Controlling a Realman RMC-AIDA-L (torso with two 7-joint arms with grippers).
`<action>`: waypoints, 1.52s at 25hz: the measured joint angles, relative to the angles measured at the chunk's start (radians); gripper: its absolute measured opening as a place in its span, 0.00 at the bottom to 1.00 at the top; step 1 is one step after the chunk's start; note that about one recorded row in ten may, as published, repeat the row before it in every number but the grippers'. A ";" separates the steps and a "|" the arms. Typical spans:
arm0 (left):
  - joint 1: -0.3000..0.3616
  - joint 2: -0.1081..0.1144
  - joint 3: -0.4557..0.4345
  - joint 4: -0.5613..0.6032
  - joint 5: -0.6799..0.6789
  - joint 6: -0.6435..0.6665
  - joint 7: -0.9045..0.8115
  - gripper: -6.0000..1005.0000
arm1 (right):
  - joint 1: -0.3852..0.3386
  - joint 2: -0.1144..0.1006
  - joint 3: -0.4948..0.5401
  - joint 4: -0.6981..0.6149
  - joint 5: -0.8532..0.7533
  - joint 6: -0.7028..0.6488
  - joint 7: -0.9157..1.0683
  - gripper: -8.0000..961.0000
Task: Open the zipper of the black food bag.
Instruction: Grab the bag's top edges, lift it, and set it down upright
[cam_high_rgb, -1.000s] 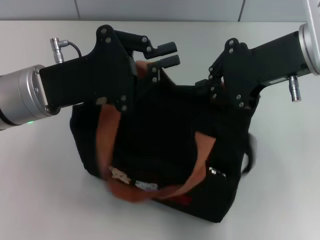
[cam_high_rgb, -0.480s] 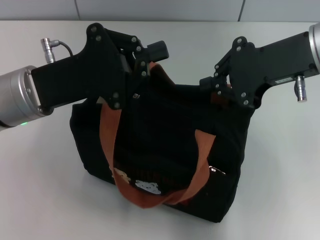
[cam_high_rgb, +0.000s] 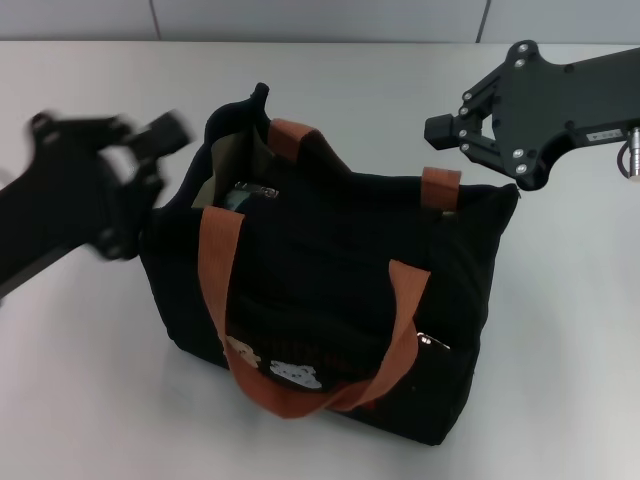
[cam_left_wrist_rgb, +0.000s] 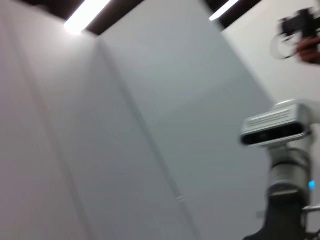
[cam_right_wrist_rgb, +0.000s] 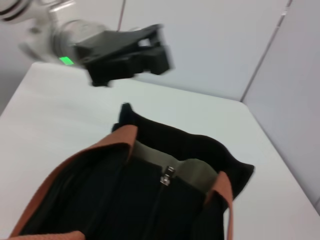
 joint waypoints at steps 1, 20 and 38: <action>0.034 0.003 -0.005 -0.004 -0.007 0.002 0.000 0.01 | -0.003 0.000 0.009 0.008 0.004 0.001 -0.004 0.01; 0.198 0.035 -0.079 -0.140 0.178 -0.221 -0.111 0.37 | -0.015 0.001 0.079 0.142 0.106 0.013 -0.077 0.01; 0.100 -0.005 -0.118 -0.252 0.212 -0.292 0.106 0.64 | -0.014 -0.001 0.101 0.170 0.135 0.016 -0.112 0.01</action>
